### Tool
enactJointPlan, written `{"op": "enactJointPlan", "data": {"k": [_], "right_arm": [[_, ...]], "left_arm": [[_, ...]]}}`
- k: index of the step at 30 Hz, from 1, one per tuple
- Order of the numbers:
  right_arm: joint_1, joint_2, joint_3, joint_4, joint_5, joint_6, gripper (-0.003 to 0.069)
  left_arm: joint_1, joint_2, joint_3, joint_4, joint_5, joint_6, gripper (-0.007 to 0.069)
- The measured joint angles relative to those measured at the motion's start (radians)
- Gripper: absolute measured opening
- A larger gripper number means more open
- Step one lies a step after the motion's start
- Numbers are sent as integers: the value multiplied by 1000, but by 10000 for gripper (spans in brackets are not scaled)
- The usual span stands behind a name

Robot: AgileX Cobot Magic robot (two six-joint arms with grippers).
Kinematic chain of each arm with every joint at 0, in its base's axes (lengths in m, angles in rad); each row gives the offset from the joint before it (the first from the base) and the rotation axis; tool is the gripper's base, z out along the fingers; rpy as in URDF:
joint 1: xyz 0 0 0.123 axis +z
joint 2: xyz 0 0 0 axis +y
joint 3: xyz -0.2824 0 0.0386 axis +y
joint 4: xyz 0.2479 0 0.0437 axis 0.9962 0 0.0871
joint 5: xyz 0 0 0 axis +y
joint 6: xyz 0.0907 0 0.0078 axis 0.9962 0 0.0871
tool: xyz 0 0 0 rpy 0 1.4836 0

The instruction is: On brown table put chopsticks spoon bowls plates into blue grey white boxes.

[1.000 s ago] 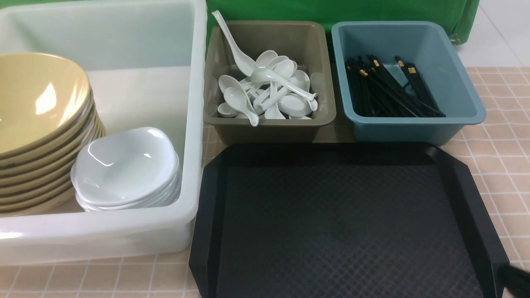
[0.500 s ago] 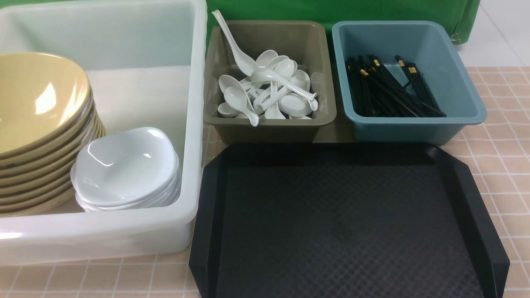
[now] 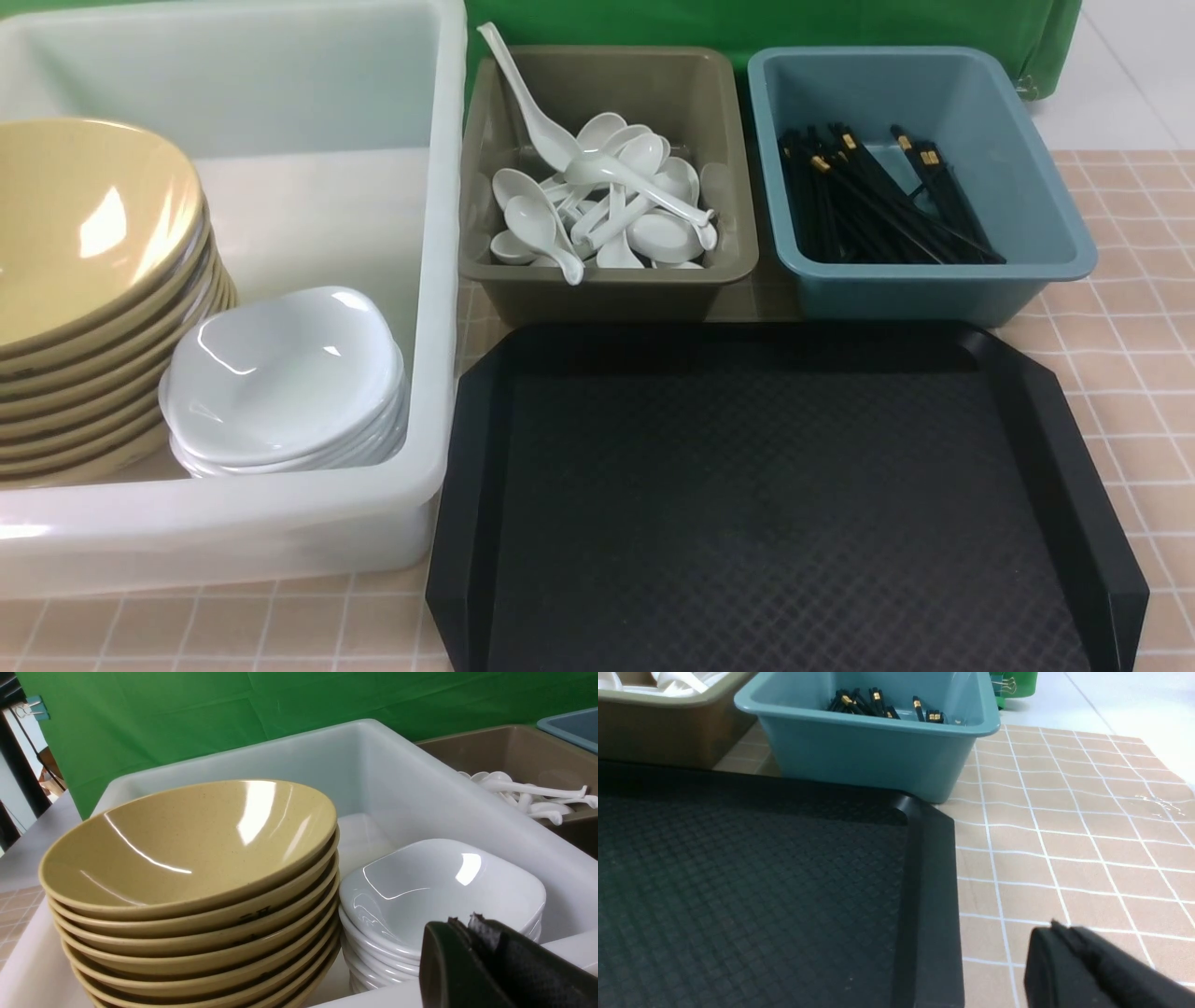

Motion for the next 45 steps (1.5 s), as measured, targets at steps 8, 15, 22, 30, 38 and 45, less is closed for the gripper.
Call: {"op": "enactJointPlan", "data": {"k": [8,15,22,30,38,45], "right_arm": [[0,0,0,0,1,0,52],[0,0,0,-1,1,0,57],[0,-1,0,-1,2,0,62],[0,-1,0,-4,3,-1,72],[0,-1,0,-4,3,-1,79],[0,-1,0,-4,3,-1,83]], "left_arm": [[0,0,0,0,0,0,7],[1,0,55,-1,-46,0,7],[25,0,227,101,-116,-101,7],[24,0,324,131,-163,-407,7],[24,0,326,103,-173,-407,7],[24,0,326,101,-174,-407,7]]}}
